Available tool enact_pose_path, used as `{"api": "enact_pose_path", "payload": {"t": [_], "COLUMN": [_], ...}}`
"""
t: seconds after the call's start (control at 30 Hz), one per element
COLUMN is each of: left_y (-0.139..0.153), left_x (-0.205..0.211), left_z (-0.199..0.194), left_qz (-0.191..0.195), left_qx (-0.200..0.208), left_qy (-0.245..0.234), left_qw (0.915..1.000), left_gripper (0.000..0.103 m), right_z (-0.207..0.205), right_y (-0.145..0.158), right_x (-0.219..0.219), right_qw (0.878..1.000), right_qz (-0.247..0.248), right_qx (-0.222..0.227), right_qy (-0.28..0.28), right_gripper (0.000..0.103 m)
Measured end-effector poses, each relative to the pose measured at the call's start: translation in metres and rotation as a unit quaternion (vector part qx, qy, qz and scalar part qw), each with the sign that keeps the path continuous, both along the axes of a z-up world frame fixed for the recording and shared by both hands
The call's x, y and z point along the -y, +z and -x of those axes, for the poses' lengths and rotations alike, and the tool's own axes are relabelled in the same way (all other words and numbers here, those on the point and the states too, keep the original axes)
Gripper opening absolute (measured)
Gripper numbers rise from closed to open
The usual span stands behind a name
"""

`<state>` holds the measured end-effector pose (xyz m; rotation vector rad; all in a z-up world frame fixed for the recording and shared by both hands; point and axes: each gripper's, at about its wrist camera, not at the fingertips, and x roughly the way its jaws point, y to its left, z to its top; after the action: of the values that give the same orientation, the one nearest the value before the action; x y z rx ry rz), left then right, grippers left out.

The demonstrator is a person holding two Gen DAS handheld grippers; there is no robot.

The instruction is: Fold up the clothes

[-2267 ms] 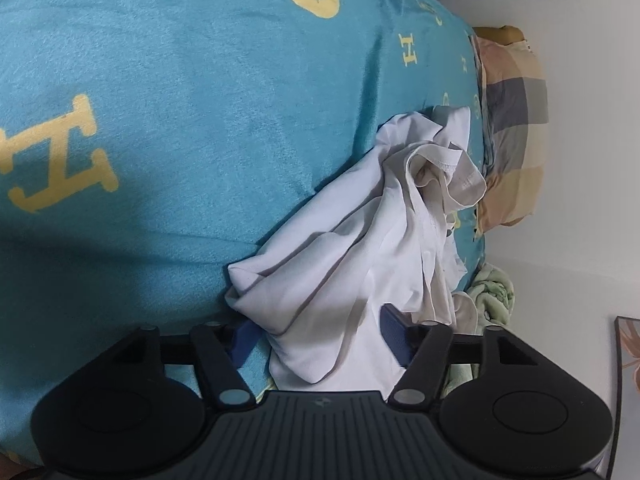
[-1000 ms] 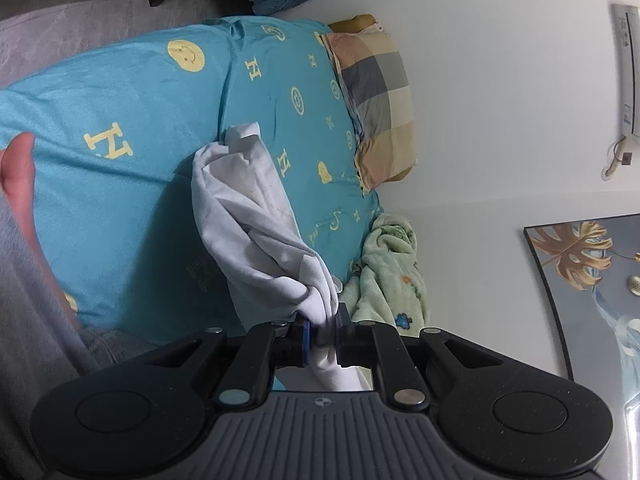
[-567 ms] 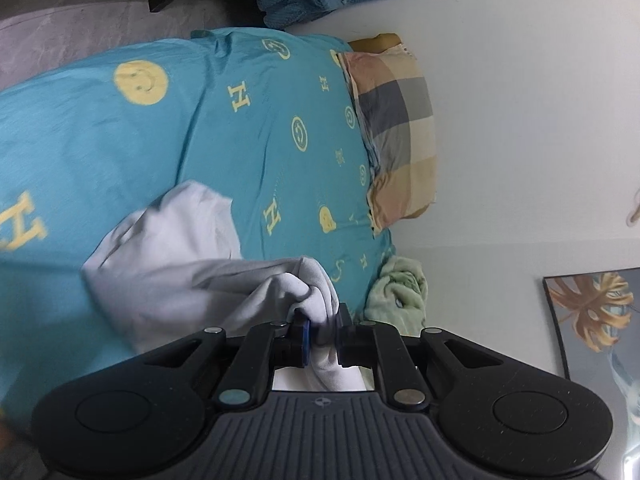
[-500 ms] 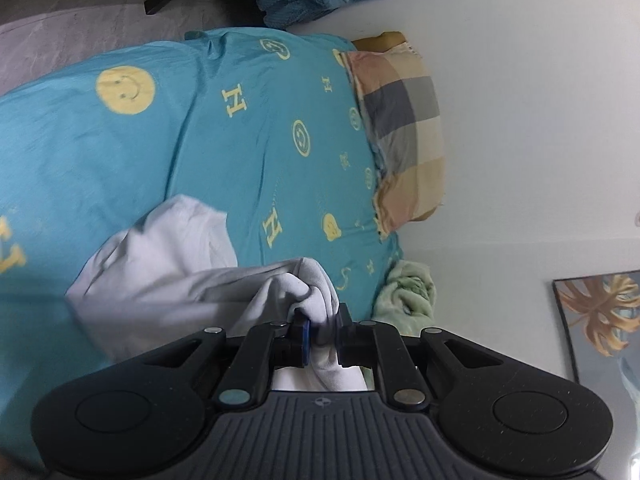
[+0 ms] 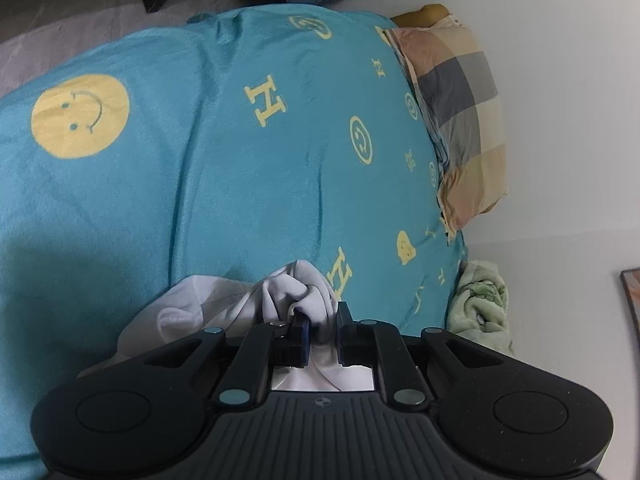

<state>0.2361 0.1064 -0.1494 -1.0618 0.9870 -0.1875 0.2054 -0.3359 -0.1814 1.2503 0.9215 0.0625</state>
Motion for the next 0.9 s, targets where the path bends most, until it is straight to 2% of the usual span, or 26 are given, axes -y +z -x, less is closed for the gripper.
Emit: {"api": "enact_pose_path", "payload": {"t": [0.07, 0.1, 0.17, 0.2, 0.23, 0.27, 0.3, 0.33, 0.37, 0.47, 0.53, 0.63, 0.8, 0.9], "left_y": [0.006, 0.011, 0.022, 0.028, 0.033, 0.038, 0.043, 0.047, 0.052, 0.061, 0.06, 0.051, 0.023, 0.002], "left_x": [0.004, 0.006, 0.01, 0.013, 0.016, 0.02, 0.023, 0.029, 0.034, 0.051, 0.065, 0.082, 0.091, 0.09], "left_z": [0.001, 0.003, 0.009, 0.013, 0.018, 0.023, 0.028, 0.033, 0.039, 0.052, 0.051, 0.044, 0.023, 0.015], "left_qz": [-0.015, -0.022, -0.04, -0.05, -0.066, -0.081, -0.097, -0.118, -0.138, -0.201, -0.249, -0.317, -0.375, -0.372], "left_qx": [0.012, 0.022, 0.053, 0.073, 0.091, 0.109, 0.127, 0.142, 0.158, 0.195, 0.204, 0.208, 0.179, 0.155], "left_qy": [-0.008, -0.013, -0.031, -0.045, -0.057, -0.069, -0.081, -0.09, -0.099, -0.115, -0.129, -0.144, -0.159, -0.167], "left_qw": [0.9998, 0.9994, 0.9973, 0.995, 0.992, 0.9883, 0.9839, 0.9786, 0.9727, 0.953, 0.938, 0.9141, 0.8957, 0.8998], "left_gripper": [0.014, 0.018, 0.033, 0.046, 0.057, 0.061, 0.069, 0.075, 0.077, 0.082, 0.082, 0.082, 0.081, 0.081], "right_z": [0.002, 0.004, 0.009, 0.012, 0.015, 0.018, 0.023, 0.027, 0.033, 0.044, 0.043, 0.031, 0.001, -0.01], "right_y": [0.007, 0.011, 0.021, 0.026, 0.032, 0.037, 0.043, 0.048, 0.053, 0.064, 0.068, 0.065, 0.041, 0.021], "right_x": [0.0, 0.0, -0.005, -0.008, -0.011, -0.015, -0.018, -0.021, -0.023, -0.029, -0.038, -0.055, -0.077, -0.081], "right_qw": [1.0, 0.999, 0.998, 0.996, 0.993, 0.99, 0.987, 0.983, 0.979, 0.962, 0.943, 0.907, 0.863, 0.857], "right_qz": [0.013, 0.02, 0.04, 0.053, 0.065, 0.078, 0.096, 0.116, 0.135, 0.197, 0.252, 0.333, 0.419, 0.442], "right_qx": [0.011, 0.018, 0.043, 0.059, 0.075, 0.09, 0.104, 0.118, 0.13, 0.172, 0.198, 0.228, 0.223, 0.193], "right_qy": [0.011, 0.016, 0.035, 0.046, 0.058, 0.07, 0.075, 0.078, 0.074, 0.071, 0.087, 0.12, 0.174, 0.182], "right_gripper": [0.014, 0.014, 0.016, 0.018, 0.025, 0.04, 0.047, 0.061, 0.07, 0.072, 0.072, 0.072, 0.07, 0.069]}}
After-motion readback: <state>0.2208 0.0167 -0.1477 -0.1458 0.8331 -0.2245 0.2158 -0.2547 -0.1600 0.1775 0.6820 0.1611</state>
